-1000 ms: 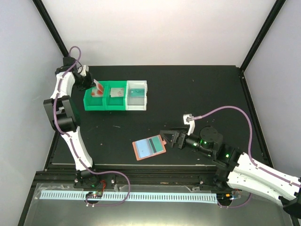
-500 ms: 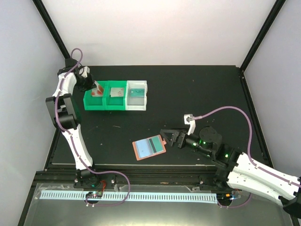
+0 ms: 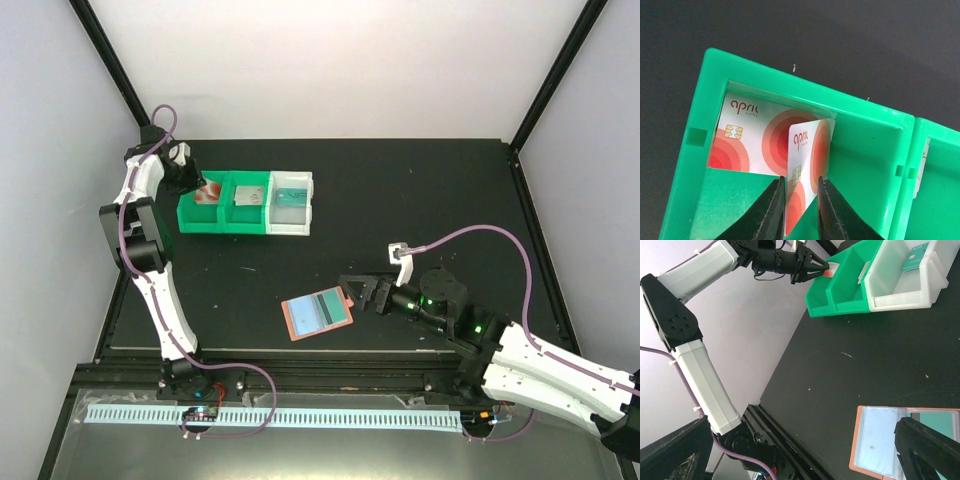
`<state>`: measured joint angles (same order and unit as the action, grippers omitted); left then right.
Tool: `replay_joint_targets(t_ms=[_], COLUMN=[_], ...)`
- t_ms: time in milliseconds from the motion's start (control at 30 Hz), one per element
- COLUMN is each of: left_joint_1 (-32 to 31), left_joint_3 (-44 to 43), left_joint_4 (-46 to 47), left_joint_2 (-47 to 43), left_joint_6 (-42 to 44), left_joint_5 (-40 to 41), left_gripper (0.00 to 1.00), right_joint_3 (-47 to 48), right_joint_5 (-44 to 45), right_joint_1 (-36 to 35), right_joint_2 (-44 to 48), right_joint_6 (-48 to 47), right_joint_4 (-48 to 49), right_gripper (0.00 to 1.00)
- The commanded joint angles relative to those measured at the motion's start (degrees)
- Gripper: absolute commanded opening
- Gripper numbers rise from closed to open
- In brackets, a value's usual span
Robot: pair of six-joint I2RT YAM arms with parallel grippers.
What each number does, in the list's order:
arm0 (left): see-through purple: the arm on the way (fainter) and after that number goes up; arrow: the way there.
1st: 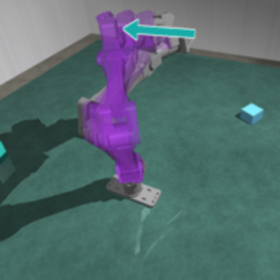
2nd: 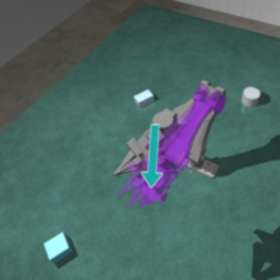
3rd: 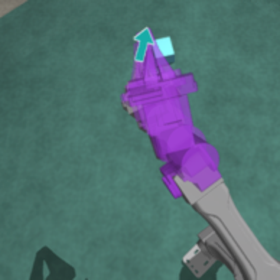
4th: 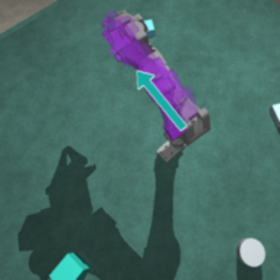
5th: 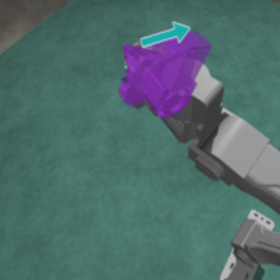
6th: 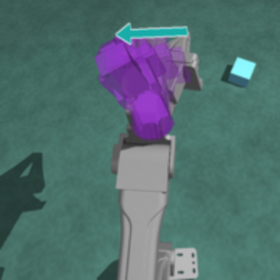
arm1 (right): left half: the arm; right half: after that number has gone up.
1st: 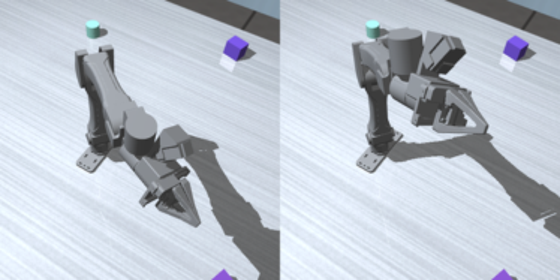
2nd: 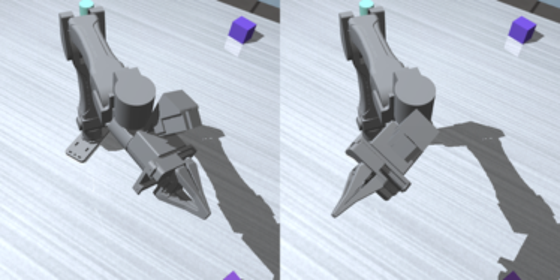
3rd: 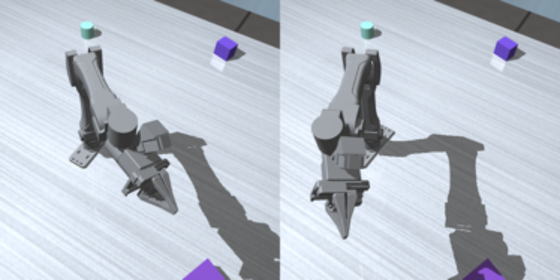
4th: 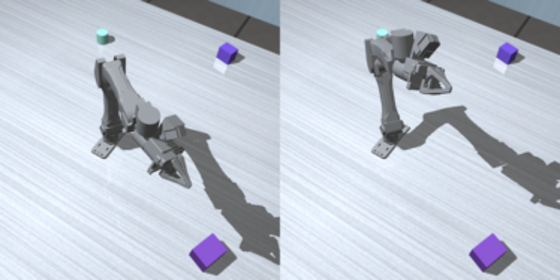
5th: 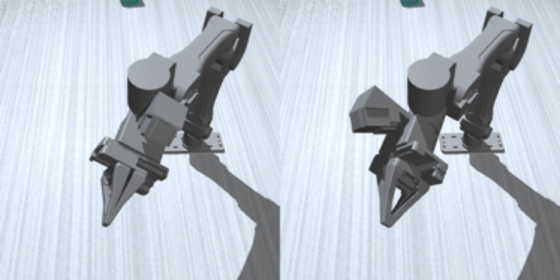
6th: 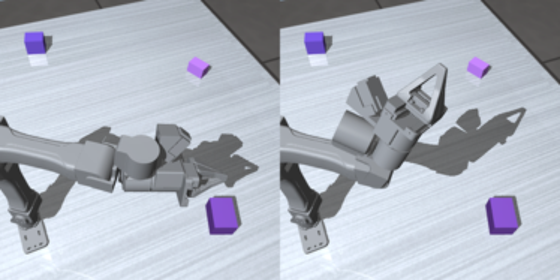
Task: Take the credit cards out of the card holder
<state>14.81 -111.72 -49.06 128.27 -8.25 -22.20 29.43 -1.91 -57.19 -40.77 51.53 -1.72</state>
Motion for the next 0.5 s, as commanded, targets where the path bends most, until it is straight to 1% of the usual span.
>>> replay_joint_targets(t_ms=[0,233,467], left_joint_1=[-0.06,-0.11,-0.95], left_joint_3=[-3.83,-7.44,-8.19], left_joint_4=[1.41,-0.35,-5.04], left_joint_2=[-0.11,-0.45,-4.2], left_joint_6=[-0.92,-2.75,-4.17], left_joint_5=[1.9,3.74,6.33], left_gripper=[0.22,0.27,0.37], right_joint_3=[1.1,0.06,0.49], right_joint_5=[1.35,0.12,0.98], right_joint_1=[-0.13,-0.19,-0.19], right_joint_2=[0.57,0.6,1.68], right_joint_6=[-0.59,0.34,0.03], right_joint_4=[0.36,1.14,-0.84], right_gripper=[1.0,1.0,1.0])
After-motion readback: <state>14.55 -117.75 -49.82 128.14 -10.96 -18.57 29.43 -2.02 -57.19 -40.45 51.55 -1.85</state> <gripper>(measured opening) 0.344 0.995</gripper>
